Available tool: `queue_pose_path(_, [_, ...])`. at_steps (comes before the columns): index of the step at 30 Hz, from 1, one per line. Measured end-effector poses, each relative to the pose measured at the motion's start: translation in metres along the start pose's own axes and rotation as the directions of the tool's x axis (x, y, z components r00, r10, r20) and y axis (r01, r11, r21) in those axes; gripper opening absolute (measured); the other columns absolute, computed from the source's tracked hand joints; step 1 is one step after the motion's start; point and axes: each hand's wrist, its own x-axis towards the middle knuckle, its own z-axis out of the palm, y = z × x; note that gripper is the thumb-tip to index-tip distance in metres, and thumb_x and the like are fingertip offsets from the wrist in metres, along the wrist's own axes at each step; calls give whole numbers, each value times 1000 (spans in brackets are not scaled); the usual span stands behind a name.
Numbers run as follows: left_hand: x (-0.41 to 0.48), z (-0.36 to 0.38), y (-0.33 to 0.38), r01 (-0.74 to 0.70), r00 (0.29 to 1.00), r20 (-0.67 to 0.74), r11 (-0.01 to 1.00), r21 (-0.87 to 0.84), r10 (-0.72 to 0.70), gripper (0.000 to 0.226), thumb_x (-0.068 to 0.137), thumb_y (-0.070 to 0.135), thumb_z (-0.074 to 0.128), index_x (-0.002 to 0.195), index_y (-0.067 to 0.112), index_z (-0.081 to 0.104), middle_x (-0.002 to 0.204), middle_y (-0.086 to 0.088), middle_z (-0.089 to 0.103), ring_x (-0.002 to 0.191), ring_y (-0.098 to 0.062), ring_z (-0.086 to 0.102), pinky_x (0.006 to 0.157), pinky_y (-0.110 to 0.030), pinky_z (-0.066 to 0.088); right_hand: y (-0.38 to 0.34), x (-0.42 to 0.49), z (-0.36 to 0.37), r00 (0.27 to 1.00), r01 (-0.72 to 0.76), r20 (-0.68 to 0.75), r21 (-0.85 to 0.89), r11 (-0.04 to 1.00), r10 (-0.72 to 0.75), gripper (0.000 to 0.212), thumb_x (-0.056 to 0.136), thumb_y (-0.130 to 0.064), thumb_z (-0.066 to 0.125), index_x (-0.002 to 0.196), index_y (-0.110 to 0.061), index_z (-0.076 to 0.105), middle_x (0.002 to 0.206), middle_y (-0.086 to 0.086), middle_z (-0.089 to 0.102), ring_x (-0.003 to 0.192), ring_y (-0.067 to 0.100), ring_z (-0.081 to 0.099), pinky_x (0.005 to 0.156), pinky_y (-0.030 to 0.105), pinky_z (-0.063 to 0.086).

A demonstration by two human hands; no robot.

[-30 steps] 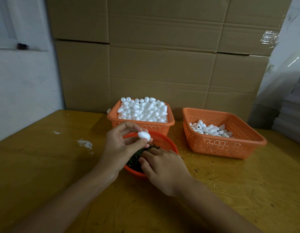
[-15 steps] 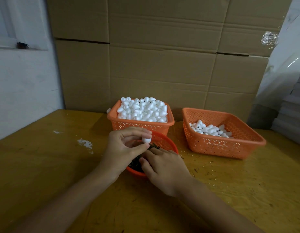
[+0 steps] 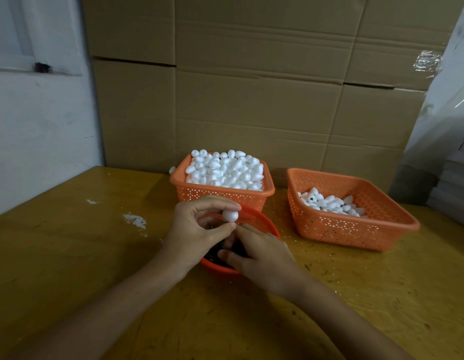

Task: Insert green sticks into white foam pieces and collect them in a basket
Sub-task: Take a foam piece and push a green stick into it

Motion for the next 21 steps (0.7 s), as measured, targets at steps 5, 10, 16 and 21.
queue_pose_path(5, [-2, 2, 0, 24, 1000, -9, 1000, 17, -24, 41, 79, -14, 80, 104, 18, 78, 108, 1, 79, 95, -19, 78, 75, -24, 61, 3, -1, 0, 1000, -1, 3, 79, 997, 1, 17, 102, -47, 60, 98, -38, 46, 95, -19, 54, 88, 1, 52, 65, 17, 29])
queue_pose_path(10, [-1, 1, 1, 15, 1000, 1, 1000, 21, -15, 40, 79, -13, 81, 105, 18, 77, 108, 2, 79, 101, -18, 76, 78, -24, 61, 5, -1, -2, 1000, 0, -5, 143, 990, 0, 15, 104, -44, 59, 104, -30, 53, 94, -16, 58, 88, 5, 56, 75, 31, 45])
queue_pose_path(16, [-1, 2, 3, 4, 1000, -1, 1000, 22, -4, 36, 78, -10, 84, 103, 16, 80, 104, 2, 80, 94, -15, 77, 75, -21, 59, 5, -1, -3, 996, -1, -89, 208, 978, 20, 20, 105, -34, 60, 118, -19, 59, 104, -8, 63, 99, 12, 56, 87, 41, 48])
queue_pose_path(21, [-2, 2, 3, 3, 1000, 7, 1000, 19, -3, 32, 77, -11, 84, 98, 12, 81, 105, 1, 78, 104, -17, 75, 77, -23, 59, 2, -2, -5, 992, -31, -108, 259, 965, 61, 25, 105, -31, 61, 126, -16, 58, 104, -2, 68, 98, 19, 63, 87, 52, 50])
